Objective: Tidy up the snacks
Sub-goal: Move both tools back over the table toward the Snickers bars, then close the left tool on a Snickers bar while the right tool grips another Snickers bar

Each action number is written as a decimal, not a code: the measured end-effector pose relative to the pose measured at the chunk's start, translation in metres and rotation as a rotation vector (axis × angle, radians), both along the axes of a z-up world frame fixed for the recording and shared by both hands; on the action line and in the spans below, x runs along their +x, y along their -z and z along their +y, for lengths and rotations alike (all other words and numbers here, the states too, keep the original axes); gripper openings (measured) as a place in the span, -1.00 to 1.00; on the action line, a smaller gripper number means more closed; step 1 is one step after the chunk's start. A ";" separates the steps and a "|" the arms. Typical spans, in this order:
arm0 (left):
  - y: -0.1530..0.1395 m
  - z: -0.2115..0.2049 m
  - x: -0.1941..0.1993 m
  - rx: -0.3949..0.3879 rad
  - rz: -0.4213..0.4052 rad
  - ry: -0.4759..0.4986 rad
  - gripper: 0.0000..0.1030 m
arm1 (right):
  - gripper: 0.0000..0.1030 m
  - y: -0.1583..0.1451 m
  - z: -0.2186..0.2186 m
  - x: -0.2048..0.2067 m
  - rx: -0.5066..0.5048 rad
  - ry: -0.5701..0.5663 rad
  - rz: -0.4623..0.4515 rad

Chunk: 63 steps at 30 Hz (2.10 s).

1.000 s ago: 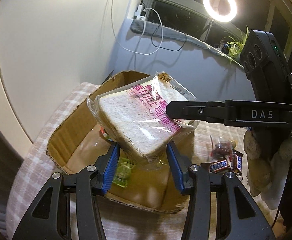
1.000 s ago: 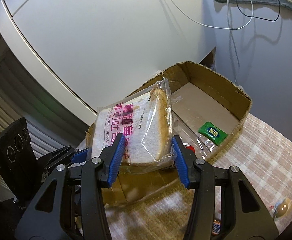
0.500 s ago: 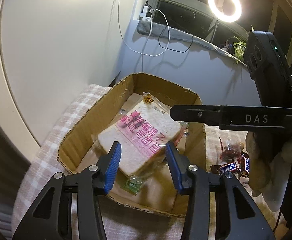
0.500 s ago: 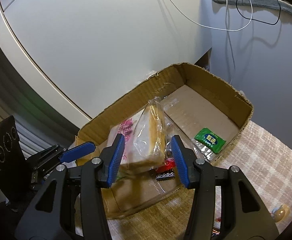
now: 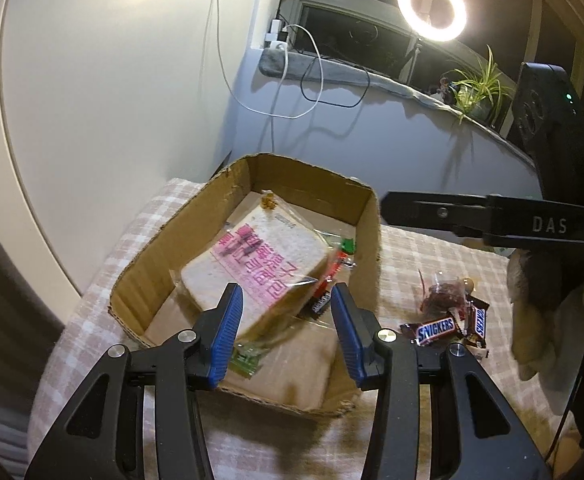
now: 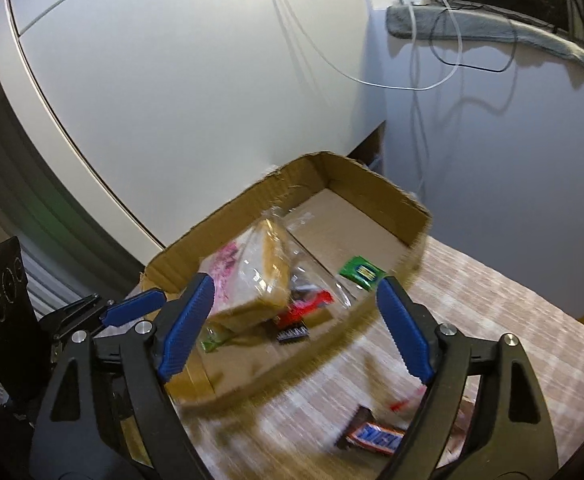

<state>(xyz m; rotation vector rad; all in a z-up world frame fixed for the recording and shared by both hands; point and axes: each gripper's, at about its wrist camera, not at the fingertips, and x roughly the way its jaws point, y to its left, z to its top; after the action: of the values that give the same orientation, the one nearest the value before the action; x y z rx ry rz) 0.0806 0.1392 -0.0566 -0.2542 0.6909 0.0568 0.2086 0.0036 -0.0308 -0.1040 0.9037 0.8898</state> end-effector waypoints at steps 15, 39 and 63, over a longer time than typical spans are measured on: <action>-0.007 -0.049 -0.001 -0.012 -0.018 0.140 -0.14 | 0.94 -0.012 -0.111 -0.033 -0.095 0.144 -0.138; 0.030 -0.129 0.074 -0.087 0.180 0.383 -0.13 | 0.11 0.093 -0.183 -0.007 -0.059 0.382 0.356; 0.056 -0.162 0.077 0.088 0.319 0.472 -0.26 | -0.17 0.099 -0.162 -0.002 -0.258 0.311 0.294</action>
<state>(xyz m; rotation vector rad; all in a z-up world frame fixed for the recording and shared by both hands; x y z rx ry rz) 0.1575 -0.0228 -0.1126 0.0095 1.0484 -0.3292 0.2064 -0.1588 -0.1296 -0.0525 1.2686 0.5024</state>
